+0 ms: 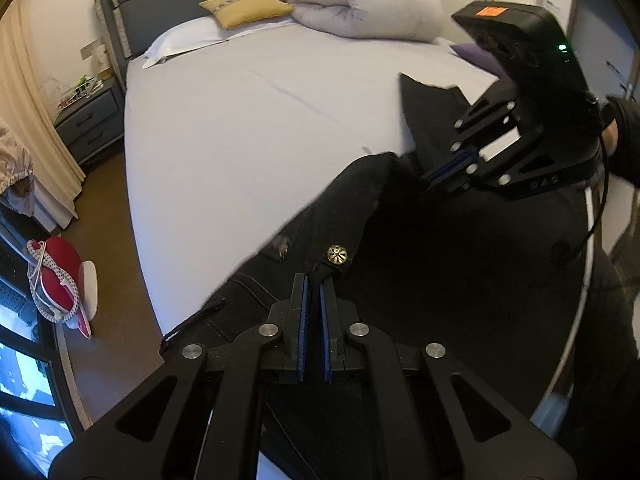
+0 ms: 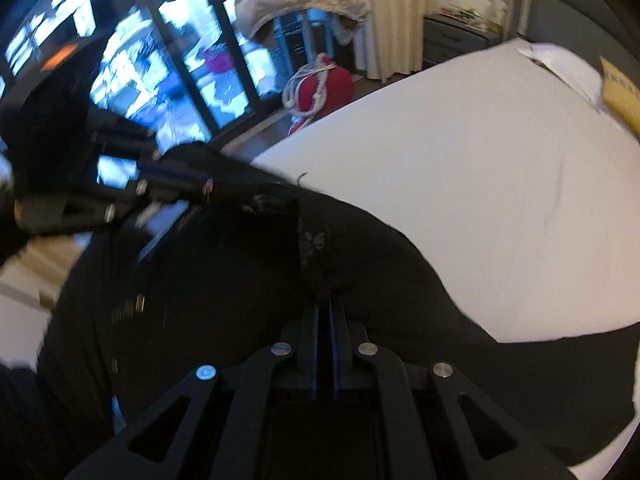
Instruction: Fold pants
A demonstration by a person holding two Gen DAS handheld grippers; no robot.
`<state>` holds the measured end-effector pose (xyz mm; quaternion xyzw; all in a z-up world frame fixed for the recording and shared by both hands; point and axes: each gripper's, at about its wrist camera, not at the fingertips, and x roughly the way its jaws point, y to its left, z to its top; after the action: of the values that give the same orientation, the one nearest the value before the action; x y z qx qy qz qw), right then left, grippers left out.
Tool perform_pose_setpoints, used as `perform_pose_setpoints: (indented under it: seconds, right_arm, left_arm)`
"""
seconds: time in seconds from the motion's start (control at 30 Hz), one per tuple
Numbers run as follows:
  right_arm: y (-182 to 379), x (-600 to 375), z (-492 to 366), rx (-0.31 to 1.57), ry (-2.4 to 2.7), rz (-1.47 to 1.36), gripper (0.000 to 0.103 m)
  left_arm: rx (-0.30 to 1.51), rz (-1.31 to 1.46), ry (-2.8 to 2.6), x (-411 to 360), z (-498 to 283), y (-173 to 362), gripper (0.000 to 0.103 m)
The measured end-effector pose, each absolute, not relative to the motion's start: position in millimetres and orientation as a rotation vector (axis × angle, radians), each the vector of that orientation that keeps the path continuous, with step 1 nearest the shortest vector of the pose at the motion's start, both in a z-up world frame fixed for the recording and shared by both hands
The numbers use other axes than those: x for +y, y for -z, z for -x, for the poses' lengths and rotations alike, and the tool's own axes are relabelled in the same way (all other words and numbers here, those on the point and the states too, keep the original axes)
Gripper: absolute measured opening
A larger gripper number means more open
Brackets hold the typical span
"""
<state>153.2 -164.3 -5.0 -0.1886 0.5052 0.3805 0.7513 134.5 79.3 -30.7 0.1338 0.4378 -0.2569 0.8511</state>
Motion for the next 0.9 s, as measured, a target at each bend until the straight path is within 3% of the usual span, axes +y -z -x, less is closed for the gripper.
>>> perform_pose_setpoints:
  seconds: [0.43, 0.63, 0.9]
  right_arm:
    - [19, -167, -5, 1.067, -0.800, 0.841, 0.006]
    - [43, -148, 53, 1.026, -0.804, 1.051, 0.006]
    - [42, -140, 79, 1.001, -0.785, 1.093, 0.006]
  left_arm:
    - [1.011, -0.446, 0.692, 32, 20, 61, 0.004]
    - [1.059, -0.448, 0.703, 27, 59, 73, 0.004]
    - [1.069, -0.455, 0.722, 23, 90, 69, 0.004]
